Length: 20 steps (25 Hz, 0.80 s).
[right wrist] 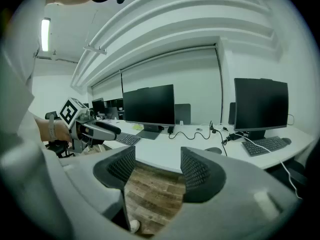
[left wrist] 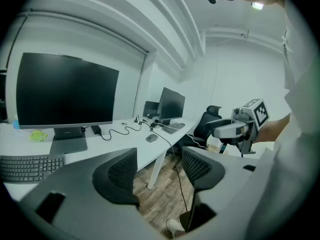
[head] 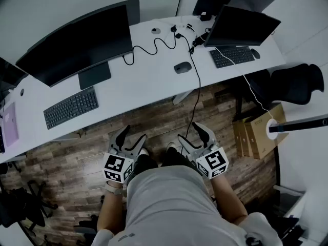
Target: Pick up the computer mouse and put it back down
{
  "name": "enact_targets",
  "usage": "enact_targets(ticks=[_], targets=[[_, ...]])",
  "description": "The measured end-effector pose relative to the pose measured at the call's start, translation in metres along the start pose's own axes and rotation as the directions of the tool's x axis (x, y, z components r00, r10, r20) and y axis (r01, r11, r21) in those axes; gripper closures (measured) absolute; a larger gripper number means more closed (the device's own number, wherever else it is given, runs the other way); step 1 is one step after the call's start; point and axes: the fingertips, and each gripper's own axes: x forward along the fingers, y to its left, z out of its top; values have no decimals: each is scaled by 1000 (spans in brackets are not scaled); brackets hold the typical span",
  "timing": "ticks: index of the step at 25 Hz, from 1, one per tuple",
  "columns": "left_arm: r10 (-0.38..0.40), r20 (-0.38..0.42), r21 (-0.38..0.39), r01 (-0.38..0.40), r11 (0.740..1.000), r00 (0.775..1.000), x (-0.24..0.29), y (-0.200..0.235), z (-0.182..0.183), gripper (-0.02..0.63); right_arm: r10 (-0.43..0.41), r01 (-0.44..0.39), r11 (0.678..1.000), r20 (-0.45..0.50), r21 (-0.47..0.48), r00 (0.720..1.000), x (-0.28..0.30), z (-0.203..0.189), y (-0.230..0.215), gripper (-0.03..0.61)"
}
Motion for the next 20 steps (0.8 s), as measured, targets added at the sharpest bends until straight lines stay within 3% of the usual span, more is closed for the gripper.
enact_targets(ticks=[20], targets=[[115,-12,16,-115,993,993,76,-60,34,347,91,-95,994,77,52,993,-31,-12,-108,293]])
